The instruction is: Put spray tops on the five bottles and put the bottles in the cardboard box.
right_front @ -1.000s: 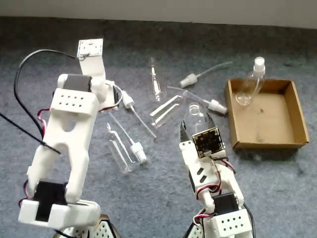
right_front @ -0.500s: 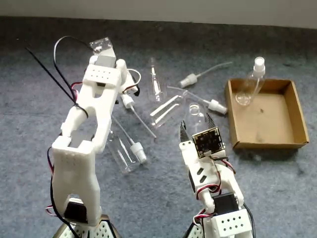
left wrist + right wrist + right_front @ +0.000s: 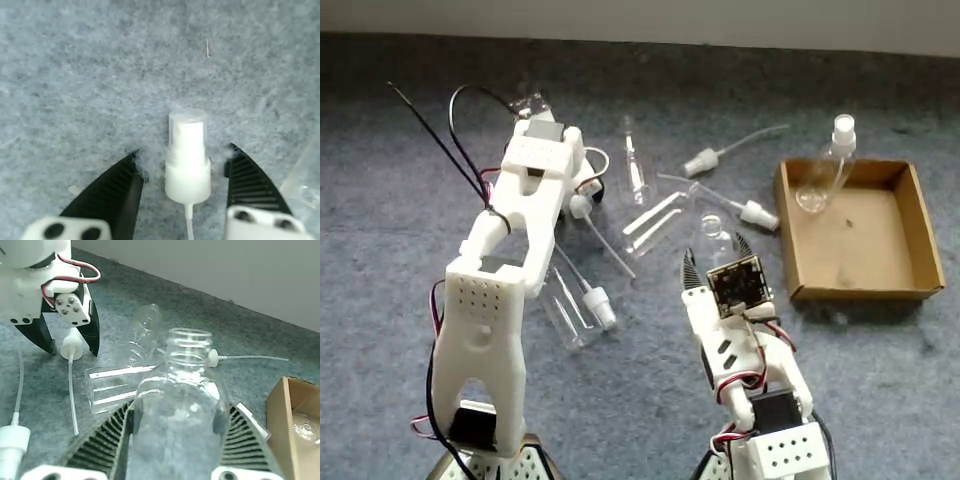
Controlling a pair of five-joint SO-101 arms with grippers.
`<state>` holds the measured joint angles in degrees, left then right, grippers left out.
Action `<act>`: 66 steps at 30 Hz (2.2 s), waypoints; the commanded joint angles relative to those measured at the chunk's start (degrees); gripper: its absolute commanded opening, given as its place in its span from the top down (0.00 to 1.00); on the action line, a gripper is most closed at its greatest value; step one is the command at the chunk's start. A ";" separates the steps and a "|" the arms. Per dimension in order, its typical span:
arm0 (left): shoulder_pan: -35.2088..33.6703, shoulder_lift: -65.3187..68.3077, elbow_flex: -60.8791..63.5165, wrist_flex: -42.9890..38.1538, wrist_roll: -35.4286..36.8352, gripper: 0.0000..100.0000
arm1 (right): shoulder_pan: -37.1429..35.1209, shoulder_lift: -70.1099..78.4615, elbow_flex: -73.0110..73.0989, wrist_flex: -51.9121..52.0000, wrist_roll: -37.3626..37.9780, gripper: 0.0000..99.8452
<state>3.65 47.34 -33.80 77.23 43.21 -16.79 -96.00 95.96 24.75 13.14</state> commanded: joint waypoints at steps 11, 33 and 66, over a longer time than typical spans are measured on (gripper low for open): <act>1.10 -0.13 -2.51 -0.53 0.79 0.96 | -0.40 -0.57 7.87 0.31 0.62 0.83; 1.80 -23.25 -13.93 16.97 0.09 0.97 | -0.40 -0.66 8.04 -4.53 0.62 0.83; 19.38 -87.08 22.29 10.73 -21.27 1.00 | -7.25 -0.66 8.13 -11.56 0.62 0.83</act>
<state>22.02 -31.34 -20.26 95.16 22.73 -23.38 -96.00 95.96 14.55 13.14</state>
